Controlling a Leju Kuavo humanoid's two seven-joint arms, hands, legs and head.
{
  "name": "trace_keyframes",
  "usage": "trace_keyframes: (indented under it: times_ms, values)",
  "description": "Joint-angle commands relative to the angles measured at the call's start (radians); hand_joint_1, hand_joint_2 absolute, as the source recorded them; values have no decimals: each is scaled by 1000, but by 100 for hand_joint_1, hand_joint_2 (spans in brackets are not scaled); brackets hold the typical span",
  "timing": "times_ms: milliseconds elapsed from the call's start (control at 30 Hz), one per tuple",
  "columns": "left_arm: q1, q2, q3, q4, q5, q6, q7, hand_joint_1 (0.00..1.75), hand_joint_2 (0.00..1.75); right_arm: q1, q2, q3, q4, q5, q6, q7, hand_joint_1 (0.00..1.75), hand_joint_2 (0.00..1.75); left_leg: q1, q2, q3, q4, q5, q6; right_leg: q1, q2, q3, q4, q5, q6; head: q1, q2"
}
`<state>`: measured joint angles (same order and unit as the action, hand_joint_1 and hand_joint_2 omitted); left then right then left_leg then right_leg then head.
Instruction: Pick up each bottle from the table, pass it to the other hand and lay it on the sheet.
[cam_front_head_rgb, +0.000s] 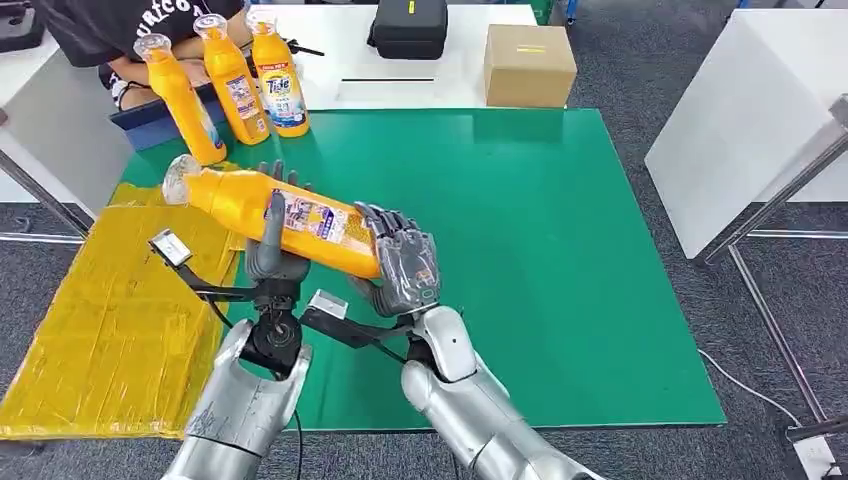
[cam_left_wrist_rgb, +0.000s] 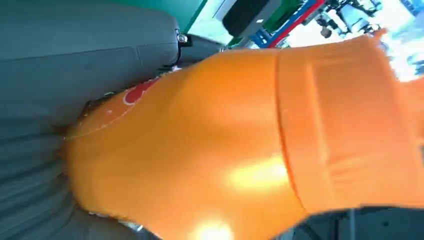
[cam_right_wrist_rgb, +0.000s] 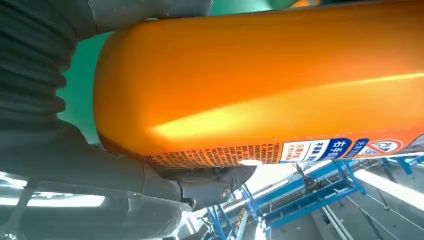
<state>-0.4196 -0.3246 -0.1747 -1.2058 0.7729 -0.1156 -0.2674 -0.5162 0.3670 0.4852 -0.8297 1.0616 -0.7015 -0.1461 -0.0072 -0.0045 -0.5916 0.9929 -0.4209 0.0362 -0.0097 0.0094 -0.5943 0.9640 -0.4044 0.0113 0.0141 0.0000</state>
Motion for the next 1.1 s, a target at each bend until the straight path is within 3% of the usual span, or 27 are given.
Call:
trace_keyframes:
  times_ms: [33,467,967,1000,1033,1100]
  values:
    - [-63,16,42,3,-3,3,-2,168,175,1,-18,54,72,7,3,-18,175,175,1,-1,5,0,-2,-4,1,-2,6,0,-2,-1,0,0]
    - [-51,16,38,-16,-7,-1,-7,175,175,1,-18,42,74,10,3,-26,175,175,1,-1,6,0,-3,-4,1,-2,6,0,-3,-1,0,0]
    - [-45,24,-8,-24,104,-106,98,175,175,9,-18,-45,76,5,3,-66,175,175,1,-2,4,0,-1,-3,1,-3,4,-1,-2,-1,0,0]
    - [-41,26,-12,-32,104,-104,98,175,175,13,-18,-54,86,-51,3,-103,84,175,1,-3,4,0,-1,-3,1,-4,5,-1,-2,-1,0,0]
    - [-36,32,-13,-43,100,-102,94,175,175,-13,-18,4,182,-228,3,-133,0,175,1,-2,4,0,-1,-3,1,-3,4,-1,-2,-1,0,0]
    - [-26,43,4,-63,84,-90,66,175,175,-62,-18,76,278,-452,3,-193,0,175,1,0,4,-1,-1,-2,1,-1,3,-1,-1,-1,0,0]
